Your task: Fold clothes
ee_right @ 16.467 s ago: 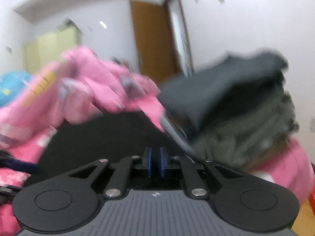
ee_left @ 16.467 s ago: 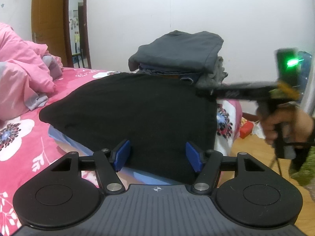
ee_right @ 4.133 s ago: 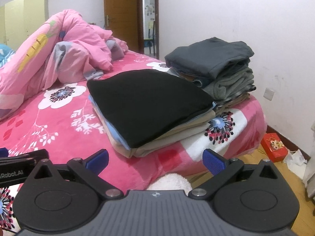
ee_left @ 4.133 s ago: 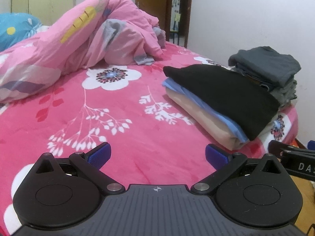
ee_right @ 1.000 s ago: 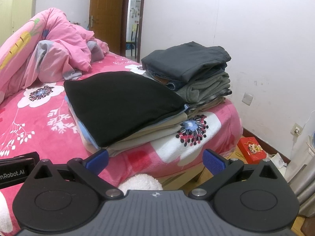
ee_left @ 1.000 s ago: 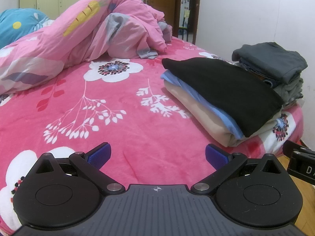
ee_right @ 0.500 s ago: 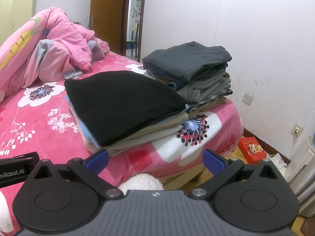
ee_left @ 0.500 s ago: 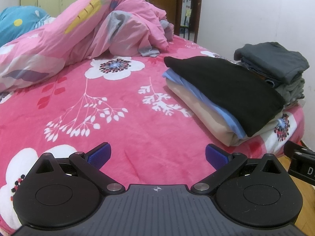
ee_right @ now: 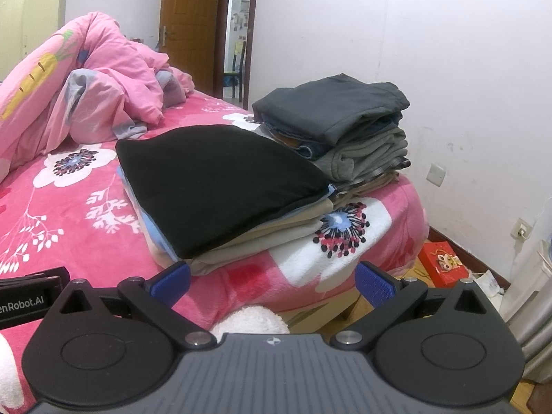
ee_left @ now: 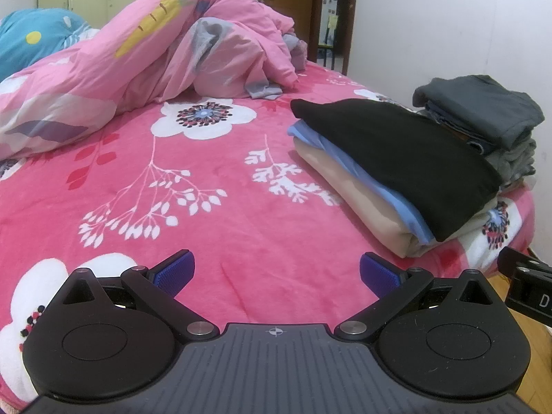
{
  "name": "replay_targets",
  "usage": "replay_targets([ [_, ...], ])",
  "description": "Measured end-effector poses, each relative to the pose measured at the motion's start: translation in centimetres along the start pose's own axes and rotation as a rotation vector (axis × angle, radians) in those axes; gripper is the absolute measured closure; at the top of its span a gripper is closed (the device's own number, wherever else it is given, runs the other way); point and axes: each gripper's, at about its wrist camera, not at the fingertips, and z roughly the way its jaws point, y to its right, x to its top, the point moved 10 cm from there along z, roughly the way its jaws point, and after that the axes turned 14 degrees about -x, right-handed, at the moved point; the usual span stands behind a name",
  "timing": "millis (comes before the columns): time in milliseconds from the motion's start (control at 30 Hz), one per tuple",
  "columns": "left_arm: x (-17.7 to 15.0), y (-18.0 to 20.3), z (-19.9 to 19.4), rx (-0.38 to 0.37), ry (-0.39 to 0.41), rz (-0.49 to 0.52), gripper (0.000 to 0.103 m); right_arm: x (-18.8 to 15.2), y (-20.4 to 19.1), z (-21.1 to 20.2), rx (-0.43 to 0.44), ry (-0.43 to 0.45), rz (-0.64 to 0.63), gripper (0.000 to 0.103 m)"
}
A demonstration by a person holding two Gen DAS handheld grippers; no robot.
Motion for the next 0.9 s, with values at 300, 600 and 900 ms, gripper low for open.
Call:
replay_targets([
  [300,-0.03,-0.05,0.07,0.001,-0.007,0.000,0.000,-0.03,-0.04,0.14,0.002,-0.002,0.000,0.000],
  [600,-0.15,-0.09,0.18,0.003,-0.014,-0.002,0.000,-0.11,-0.08,0.15,0.002,-0.005,0.001,0.000],
  [900,-0.26,-0.13,0.22,0.003,-0.017,-0.005,0.000,-0.20,-0.14,0.11,-0.001,-0.005,0.000,0.000],
])
